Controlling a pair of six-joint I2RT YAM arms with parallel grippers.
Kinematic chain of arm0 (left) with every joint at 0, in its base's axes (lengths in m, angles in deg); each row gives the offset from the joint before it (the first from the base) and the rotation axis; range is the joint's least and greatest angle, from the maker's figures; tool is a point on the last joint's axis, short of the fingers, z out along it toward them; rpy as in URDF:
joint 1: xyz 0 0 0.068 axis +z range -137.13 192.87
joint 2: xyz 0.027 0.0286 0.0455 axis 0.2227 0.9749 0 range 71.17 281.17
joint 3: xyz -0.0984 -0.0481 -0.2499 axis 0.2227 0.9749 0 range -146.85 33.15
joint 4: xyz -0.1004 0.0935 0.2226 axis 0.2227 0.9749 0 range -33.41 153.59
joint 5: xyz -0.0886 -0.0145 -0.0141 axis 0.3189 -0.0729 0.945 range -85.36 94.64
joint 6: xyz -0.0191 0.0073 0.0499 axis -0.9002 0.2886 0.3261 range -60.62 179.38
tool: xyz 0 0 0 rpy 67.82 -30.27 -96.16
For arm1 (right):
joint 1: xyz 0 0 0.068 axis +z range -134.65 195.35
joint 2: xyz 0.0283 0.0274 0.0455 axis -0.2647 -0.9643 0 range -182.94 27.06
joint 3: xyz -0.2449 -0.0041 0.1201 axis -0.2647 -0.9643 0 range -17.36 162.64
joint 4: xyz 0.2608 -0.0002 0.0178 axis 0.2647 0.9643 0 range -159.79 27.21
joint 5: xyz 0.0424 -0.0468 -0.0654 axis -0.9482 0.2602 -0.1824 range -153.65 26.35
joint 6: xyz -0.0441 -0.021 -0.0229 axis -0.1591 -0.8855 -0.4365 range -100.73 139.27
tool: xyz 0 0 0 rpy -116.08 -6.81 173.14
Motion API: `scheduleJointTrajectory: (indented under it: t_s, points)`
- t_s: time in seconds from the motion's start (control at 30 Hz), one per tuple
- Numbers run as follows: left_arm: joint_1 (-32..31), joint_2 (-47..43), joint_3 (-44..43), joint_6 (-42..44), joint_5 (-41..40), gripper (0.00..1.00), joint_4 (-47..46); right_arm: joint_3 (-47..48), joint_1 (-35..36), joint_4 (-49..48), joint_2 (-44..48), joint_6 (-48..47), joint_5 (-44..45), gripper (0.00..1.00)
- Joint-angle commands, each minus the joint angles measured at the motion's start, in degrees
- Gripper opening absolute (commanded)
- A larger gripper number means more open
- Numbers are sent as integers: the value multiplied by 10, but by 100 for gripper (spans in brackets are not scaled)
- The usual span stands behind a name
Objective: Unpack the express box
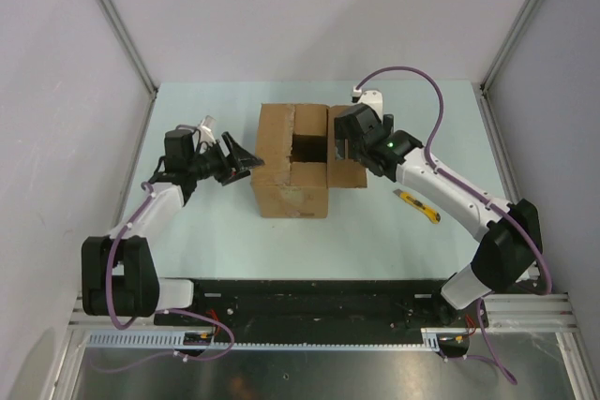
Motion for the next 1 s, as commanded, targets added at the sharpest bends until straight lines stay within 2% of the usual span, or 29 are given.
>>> scheduleJointTrajectory:
  t_s: [0.0,0.3,0.5,0.67,0.73,0.87,0.97]
  points:
    - [0,-11,22,28,-59,78,65,-20,-10,-28,-15,2,-36,88]
    - [-7,-97,-27,63,-92,78,64,-28,-21,-56,-40,3,-77,86]
    - [-64,-158,-79,137,-153,81,64,-32,-18,-72,-36,8,-82,84]
    - [-182,-161,-106,184,-313,83,63,-41,-13,-78,-21,17,-69,84]
    - [-222,-142,-116,194,-360,83,64,-49,-11,-83,-17,22,-65,84]
    - [-288,-95,-137,228,-520,84,71,-61,-9,-88,-7,24,-64,84]
    - [-337,-60,-162,255,-591,85,78,-71,-12,-87,-5,23,-64,84]
